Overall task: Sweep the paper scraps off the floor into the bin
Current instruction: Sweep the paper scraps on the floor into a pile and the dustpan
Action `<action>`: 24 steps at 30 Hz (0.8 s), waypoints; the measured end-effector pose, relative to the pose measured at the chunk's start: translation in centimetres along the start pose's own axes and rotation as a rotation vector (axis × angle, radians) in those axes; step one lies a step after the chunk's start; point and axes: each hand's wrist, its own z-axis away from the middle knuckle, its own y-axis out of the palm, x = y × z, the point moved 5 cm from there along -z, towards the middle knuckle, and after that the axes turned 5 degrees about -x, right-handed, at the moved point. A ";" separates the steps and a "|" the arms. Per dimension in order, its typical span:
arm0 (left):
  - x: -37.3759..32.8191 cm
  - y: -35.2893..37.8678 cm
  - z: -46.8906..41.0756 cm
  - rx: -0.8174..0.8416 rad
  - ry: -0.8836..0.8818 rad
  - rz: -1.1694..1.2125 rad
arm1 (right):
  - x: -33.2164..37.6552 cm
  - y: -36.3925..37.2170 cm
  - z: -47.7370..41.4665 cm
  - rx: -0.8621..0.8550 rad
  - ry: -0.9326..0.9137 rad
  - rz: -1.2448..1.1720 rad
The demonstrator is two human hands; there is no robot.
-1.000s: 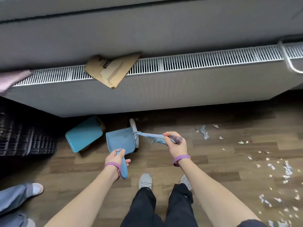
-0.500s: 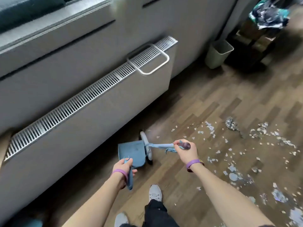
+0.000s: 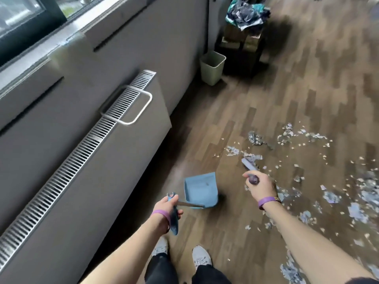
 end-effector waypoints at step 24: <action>4.1 -3.2 -3.0 0.107 -0.156 -0.401 | -0.6 2.0 18.4 -0.121 0.337 -0.330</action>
